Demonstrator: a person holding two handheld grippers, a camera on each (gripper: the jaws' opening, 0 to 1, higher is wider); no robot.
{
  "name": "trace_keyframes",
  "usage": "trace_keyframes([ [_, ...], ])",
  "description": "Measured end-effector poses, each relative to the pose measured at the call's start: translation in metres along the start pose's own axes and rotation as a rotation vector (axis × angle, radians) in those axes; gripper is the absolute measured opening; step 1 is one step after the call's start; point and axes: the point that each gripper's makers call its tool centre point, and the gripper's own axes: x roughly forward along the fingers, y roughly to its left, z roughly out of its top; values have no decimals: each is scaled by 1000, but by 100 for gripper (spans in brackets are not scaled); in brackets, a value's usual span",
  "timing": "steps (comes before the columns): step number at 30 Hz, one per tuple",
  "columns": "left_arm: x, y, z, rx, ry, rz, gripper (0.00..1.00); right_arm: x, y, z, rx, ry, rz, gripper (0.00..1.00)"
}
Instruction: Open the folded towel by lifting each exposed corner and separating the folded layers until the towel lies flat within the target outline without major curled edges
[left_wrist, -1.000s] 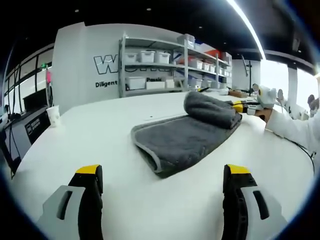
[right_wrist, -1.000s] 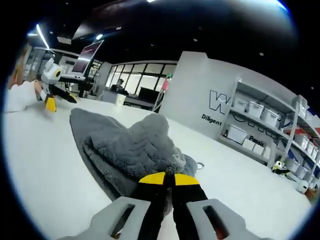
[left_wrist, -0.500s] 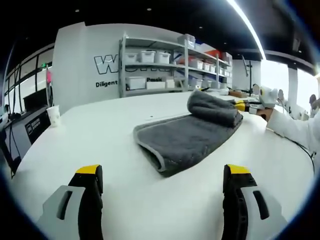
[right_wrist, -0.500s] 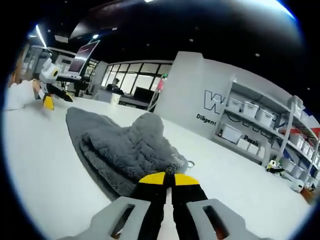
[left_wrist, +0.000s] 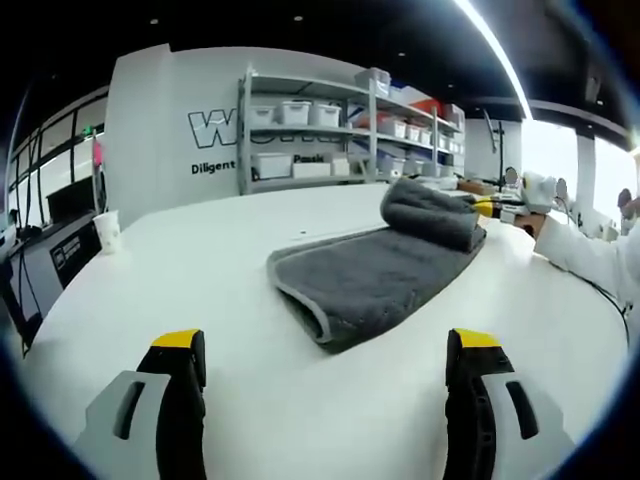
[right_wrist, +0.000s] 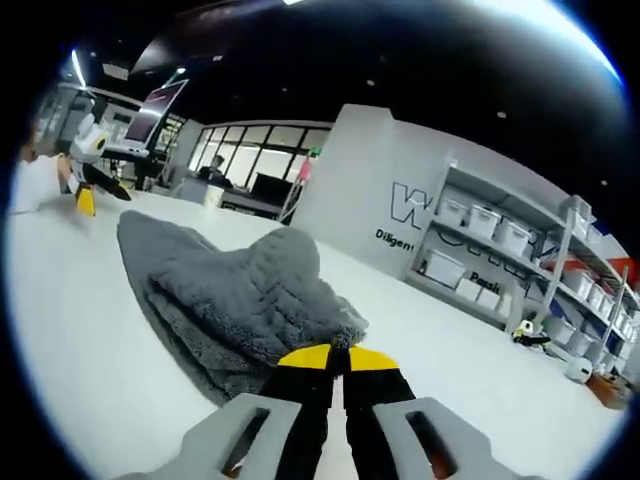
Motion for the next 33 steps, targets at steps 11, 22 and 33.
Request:
trace_keyframes([
  [11, 0, 4, 0, -1, -1, 3, 98, -11, -26, -11, 8, 17, -58, 0],
  [22, 2, 6, -1, -2, 2, 5, 98, -26, -54, -26, 26, 42, -121, 0],
  [33, 2, 6, -2, -3, 5, 6, 98, -39, -77, -39, 42, 63, -172, 0],
])
